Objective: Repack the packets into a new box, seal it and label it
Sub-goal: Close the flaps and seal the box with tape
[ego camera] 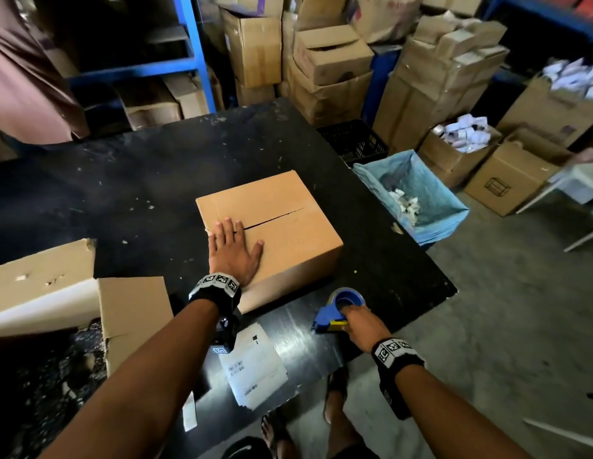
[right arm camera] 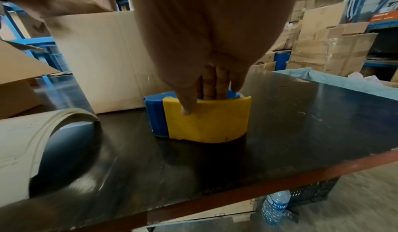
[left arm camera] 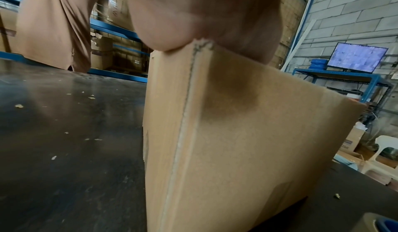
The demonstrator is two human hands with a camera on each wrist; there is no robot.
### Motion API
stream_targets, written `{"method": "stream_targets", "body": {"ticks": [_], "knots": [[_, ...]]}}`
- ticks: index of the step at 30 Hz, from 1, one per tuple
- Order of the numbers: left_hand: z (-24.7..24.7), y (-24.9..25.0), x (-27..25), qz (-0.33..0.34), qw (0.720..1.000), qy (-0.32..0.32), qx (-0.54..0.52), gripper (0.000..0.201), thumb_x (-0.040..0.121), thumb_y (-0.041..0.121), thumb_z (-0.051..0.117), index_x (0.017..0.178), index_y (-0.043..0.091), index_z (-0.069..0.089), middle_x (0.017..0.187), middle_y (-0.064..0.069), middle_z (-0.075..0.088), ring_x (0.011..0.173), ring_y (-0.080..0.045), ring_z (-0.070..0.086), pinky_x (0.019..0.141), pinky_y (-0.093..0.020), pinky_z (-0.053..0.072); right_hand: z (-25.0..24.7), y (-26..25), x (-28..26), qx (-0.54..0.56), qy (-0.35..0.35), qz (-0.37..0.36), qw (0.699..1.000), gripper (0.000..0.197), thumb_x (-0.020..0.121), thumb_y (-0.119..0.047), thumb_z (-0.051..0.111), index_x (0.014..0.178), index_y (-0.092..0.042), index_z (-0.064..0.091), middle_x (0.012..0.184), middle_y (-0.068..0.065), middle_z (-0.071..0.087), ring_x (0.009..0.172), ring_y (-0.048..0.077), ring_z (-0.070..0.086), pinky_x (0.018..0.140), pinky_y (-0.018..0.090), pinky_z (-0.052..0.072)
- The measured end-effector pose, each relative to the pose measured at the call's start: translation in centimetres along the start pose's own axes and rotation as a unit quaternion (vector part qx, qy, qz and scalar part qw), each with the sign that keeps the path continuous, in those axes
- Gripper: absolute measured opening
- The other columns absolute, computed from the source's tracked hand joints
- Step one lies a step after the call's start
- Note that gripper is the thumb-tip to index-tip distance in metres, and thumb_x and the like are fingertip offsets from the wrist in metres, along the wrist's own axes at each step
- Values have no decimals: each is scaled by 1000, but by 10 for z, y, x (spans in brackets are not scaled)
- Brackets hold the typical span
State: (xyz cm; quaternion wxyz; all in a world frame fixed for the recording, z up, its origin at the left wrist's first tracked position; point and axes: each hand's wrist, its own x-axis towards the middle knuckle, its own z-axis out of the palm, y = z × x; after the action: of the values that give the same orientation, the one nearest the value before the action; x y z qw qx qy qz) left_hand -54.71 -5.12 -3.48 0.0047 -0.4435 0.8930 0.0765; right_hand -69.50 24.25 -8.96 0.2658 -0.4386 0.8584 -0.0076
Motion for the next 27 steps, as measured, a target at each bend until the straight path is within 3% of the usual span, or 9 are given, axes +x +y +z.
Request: {"method": "stream_targets", "body": {"ticks": [3,7,13,16,19,23,25,27], "knots": [[1,0,0,2,1000,3,-1,83,96,66,12,158,11,12,167,-13,8,153,-33,6,124,-49,7,-14,1,-4,29,9,8,999,40,89,-8,54,129,-14,57,126,14,67,117,35,63,94,40,52],[3,-1,0,4,1000,15,-17,83,96,67,15,157,11,16,166,-13,11,153,-33,8,124,-50,8,-45,22,-4,136,54,33,989,36,93,-13,60,129,-10,62,131,16,66,122,32,62,102,35,44],[5,1,2,-3,1000,27,-11,83,96,66,14,158,11,17,166,-13,12,153,-33,9,124,-50,9,-130,44,2,296,168,17,940,13,101,-14,57,111,-14,64,102,10,68,97,26,63,83,34,44],[6,1,1,-3,1000,25,-2,86,93,67,8,158,11,17,166,-13,12,153,-33,9,124,-49,9,-176,29,17,324,189,-41,926,19,101,-25,54,109,-11,64,96,8,65,91,21,59,80,32,41],[4,1,2,-8,1000,15,4,88,91,68,4,159,13,13,167,-11,8,154,-31,5,124,-47,8,-214,0,47,328,162,-103,925,31,92,-43,54,98,-15,64,87,6,66,80,16,57,77,38,45],[3,-3,5,-20,1000,-7,-2,93,85,73,0,159,17,9,168,-8,1,155,-28,0,125,-45,5,-242,-52,98,262,94,-182,943,27,96,-42,65,81,-20,58,75,-4,60,69,13,55,69,37,45],[2,-3,5,-32,999,-10,-6,97,81,74,-2,160,18,6,168,-6,-3,155,-26,-4,125,-44,2,-248,-77,123,236,56,-225,944,31,88,-49,70,83,-20,61,78,-1,65,73,19,61,73,43,50],[-1,-1,5,-29,999,-15,-2,98,79,74,-3,160,19,5,168,-5,-4,154,-25,-5,125,-43,0,-253,-98,141,208,11,-251,945,48,70,-58,79,93,-19,67,86,2,72,81,23,69,77,43,54]]}}
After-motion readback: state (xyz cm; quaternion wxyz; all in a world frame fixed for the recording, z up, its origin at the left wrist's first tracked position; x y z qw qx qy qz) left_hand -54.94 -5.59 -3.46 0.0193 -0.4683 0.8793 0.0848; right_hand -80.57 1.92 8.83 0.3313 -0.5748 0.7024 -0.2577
